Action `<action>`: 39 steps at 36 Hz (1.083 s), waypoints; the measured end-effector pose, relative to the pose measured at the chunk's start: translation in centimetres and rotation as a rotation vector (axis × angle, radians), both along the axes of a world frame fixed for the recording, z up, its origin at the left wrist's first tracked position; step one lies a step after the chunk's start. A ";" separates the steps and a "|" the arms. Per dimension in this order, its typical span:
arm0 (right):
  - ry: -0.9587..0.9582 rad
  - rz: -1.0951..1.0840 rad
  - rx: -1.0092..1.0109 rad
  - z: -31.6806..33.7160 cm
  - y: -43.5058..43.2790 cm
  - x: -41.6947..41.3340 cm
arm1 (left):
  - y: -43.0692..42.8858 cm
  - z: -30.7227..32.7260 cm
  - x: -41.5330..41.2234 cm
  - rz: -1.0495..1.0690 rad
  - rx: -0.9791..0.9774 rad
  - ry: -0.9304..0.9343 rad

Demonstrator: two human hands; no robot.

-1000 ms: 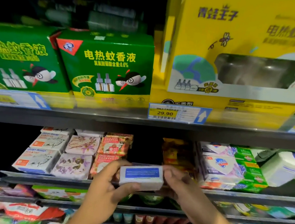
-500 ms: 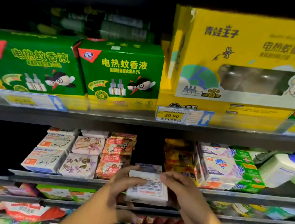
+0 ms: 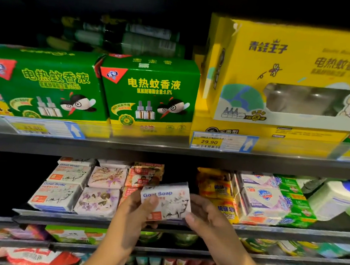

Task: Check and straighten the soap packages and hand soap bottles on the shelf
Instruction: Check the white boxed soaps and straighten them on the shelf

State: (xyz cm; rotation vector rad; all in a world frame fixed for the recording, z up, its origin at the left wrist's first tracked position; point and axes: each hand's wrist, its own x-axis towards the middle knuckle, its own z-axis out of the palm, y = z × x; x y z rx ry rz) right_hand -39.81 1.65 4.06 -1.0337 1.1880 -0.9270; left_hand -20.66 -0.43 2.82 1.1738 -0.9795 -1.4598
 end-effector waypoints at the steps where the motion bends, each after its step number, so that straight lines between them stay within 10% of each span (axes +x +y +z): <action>1: -0.003 -0.011 -0.038 0.0 -0.1 0.2 | -0.1 -0.1 0.0 0.022 0.015 0.010; 11: -0.230 -0.201 -0.013 -0.2 -0.8 0.5 | -0.5 -0.1 1.3 -0.345 -0.060 -0.010; 18: -0.323 -0.083 0.141 0.1 -0.7 -0.2 | -1.1 -0.2 2.7 -0.231 -0.483 -0.704; 30: 0.075 0.112 -0.128 -0.5 -0.4 0.0 | 0.7 1.4 0.9 -0.127 -0.333 -0.132; 39: 0.156 0.196 -0.051 -1.5 -0.1 2.2 | 1.2 1.7 0.2 -0.112 -0.313 -0.201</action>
